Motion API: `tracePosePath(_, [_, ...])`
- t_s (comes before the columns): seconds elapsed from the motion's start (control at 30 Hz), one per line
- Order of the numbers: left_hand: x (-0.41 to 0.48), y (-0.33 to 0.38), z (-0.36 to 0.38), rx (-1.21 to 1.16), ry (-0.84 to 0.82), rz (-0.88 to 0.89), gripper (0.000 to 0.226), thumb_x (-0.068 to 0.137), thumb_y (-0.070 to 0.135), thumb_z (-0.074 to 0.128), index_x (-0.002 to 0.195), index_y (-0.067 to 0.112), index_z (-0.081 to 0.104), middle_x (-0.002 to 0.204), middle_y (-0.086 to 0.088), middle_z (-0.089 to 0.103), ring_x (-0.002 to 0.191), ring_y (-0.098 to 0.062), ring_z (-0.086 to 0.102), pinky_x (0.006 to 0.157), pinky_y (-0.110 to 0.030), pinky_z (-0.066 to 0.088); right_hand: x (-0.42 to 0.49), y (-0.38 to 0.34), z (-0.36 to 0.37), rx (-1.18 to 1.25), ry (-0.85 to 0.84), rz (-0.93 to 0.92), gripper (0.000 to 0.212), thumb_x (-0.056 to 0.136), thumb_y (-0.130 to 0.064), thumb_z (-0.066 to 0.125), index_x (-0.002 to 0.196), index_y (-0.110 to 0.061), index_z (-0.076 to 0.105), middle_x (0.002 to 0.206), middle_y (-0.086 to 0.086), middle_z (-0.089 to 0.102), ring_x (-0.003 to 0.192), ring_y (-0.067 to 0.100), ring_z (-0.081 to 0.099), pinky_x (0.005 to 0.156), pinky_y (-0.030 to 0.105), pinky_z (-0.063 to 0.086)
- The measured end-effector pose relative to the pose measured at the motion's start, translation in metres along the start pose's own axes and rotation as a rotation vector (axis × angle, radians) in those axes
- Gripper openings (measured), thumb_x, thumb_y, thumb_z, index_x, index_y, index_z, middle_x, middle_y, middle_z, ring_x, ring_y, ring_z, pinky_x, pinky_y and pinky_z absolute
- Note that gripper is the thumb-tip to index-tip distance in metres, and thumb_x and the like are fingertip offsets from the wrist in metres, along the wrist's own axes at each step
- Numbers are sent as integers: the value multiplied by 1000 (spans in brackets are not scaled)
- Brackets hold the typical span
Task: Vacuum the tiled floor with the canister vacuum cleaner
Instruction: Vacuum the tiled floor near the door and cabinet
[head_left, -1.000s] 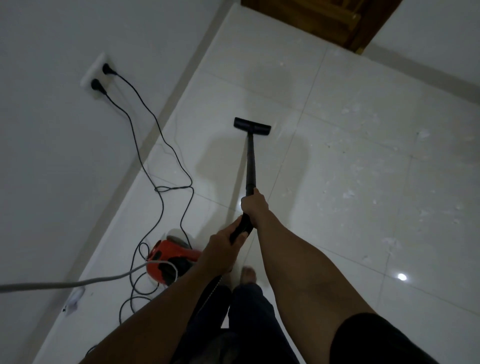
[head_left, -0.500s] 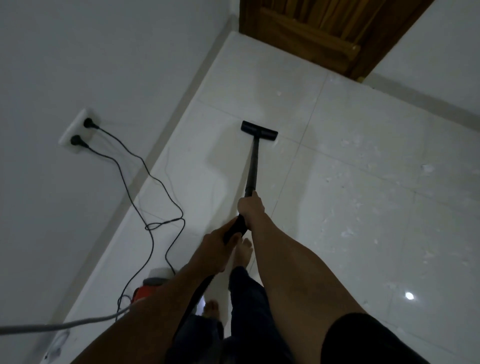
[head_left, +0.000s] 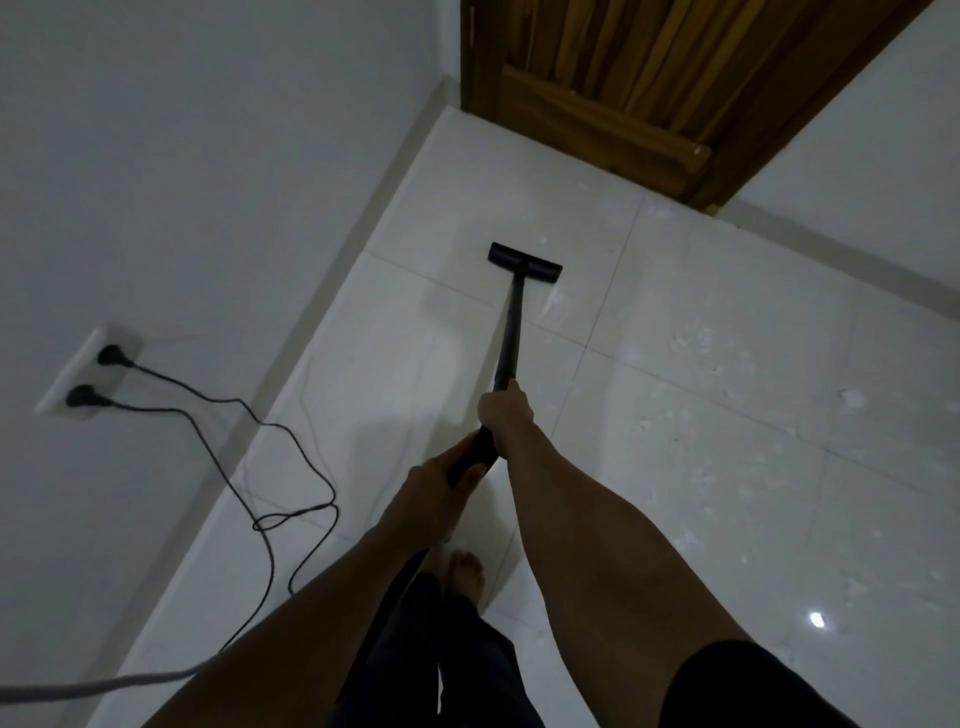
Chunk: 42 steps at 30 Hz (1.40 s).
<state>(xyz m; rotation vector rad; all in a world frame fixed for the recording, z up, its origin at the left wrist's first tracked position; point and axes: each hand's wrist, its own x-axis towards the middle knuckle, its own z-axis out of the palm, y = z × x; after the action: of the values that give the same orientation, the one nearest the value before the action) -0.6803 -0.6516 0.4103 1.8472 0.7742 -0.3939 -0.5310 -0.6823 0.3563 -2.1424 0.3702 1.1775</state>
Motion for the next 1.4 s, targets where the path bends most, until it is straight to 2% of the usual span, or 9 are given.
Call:
tracePosePath(0.2, [75,28,-28,56,-13,38,48,104,40,44,150,41,31,110,-2,72,56,5,60,55,-11,45,49,-59,-16,58,8,-12,67,97,-12,43,159,-25,20,139,12,52,101,25,56,67,31,45])
tracePosePath(0.33, [134,42,-45,40,-42,63,48,103,40,44,148,48,29,91,3,71,43,5,54,51,-17,46,88,-103,-29,68,28,-12,67,96,-12,42,158,-26,21,136,12,53,92,24,56,57,28,43])
tracePosePath(0.63, [250,67,-73,6,-68,31,47,101,49,43,146,56,28,95,7,73,62,-3,67,64,-27,59,170,-188,-47,82,73,40,67,98,-12,42,158,-31,18,127,10,58,68,14,53,47,24,41])
tracePosePath(0.8, [298,76,-84,4,-64,27,48,101,46,42,146,55,29,76,10,68,58,1,63,54,-14,43,202,-222,-54,109,83,45,68,99,-14,42,158,-33,17,123,8,60,63,12,54,42,20,37])
tracePosePath(0.9, [313,80,-92,13,-36,38,49,102,46,40,148,53,26,71,10,65,55,0,62,53,-14,44,213,-238,-49,158,100,16,66,100,-17,44,158,-35,18,108,4,62,58,12,56,40,19,40])
tracePosePath(1.0, [303,72,-104,7,2,27,50,102,47,39,148,56,21,69,5,67,52,-3,64,51,-17,51,208,-243,-33,251,74,4,66,101,-22,48,158,-37,19,98,4,64,53,18,59,44,25,52])
tracePosePath(1.13, [275,61,-120,27,0,-6,53,104,40,42,151,50,21,58,7,59,45,2,58,45,-14,44,191,-235,-7,208,15,-35,63,102,-25,50,156,-38,22,101,6,66,57,18,62,56,34,60])
tracePosePath(1.23, [267,51,-128,14,25,-38,53,103,41,42,151,49,21,65,8,63,45,2,57,45,-14,43,185,-240,11,90,-22,-116,62,100,-27,49,157,-36,24,113,7,66,71,18,66,61,36,61])
tracePosePath(1.4, [273,47,-146,-68,108,-46,53,103,43,41,152,46,22,96,-1,73,48,6,58,50,-11,46,187,-271,34,-24,-96,-196,63,99,-22,46,157,-33,24,130,7,60,82,15,60,60,24,47])
